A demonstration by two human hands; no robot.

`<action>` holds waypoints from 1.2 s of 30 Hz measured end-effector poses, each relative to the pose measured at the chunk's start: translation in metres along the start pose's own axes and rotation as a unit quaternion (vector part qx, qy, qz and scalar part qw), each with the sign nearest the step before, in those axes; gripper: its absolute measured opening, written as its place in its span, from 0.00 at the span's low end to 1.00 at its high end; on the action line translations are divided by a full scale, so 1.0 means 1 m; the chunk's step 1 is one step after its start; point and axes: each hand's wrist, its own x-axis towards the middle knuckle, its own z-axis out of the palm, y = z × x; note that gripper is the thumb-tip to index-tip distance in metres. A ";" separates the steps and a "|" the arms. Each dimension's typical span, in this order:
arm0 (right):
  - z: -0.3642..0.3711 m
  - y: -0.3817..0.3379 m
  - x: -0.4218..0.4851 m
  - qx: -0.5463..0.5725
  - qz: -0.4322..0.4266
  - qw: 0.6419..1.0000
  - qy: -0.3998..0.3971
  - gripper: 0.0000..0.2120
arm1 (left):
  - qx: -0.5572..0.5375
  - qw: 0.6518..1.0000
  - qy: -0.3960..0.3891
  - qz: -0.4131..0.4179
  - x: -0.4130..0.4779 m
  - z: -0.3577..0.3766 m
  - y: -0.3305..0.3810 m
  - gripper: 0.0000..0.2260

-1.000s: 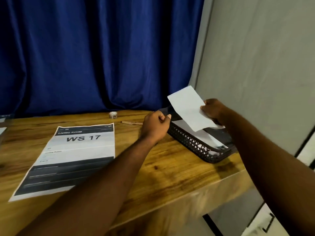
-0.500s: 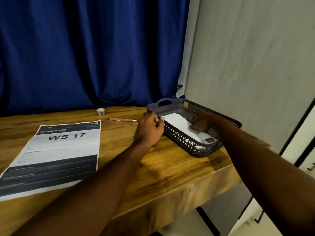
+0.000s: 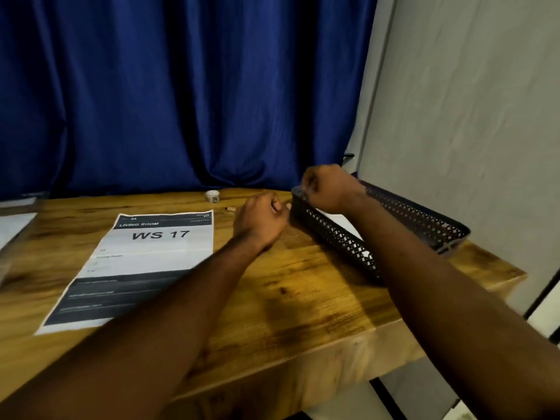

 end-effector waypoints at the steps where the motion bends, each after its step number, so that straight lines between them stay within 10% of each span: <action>1: 0.006 -0.017 0.004 0.031 -0.017 0.999 0.010 0.08 | 0.012 1.000 0.008 -0.013 0.004 -0.008 -0.008 0.10; 17: 0.168 -0.167 0.045 0.087 -0.101 0.979 -0.156 0.30 | 0.099 0.970 0.056 -0.216 0.012 -0.174 -0.193 0.09; 23: 0.175 -0.166 0.060 0.079 -0.124 0.980 -0.131 0.25 | 0.170 0.958 -0.047 -0.225 0.007 -0.188 -0.232 0.37; 31: 0.180 -0.161 0.063 0.091 -0.139 0.980 -0.111 0.24 | 0.201 0.958 -0.078 -0.190 0.007 -0.199 -0.230 0.48; 36: 0.180 -0.164 0.061 0.087 -0.120 0.984 -0.097 0.26 | -0.001 0.980 0.003 -0.199 0.004 -0.202 -0.234 0.40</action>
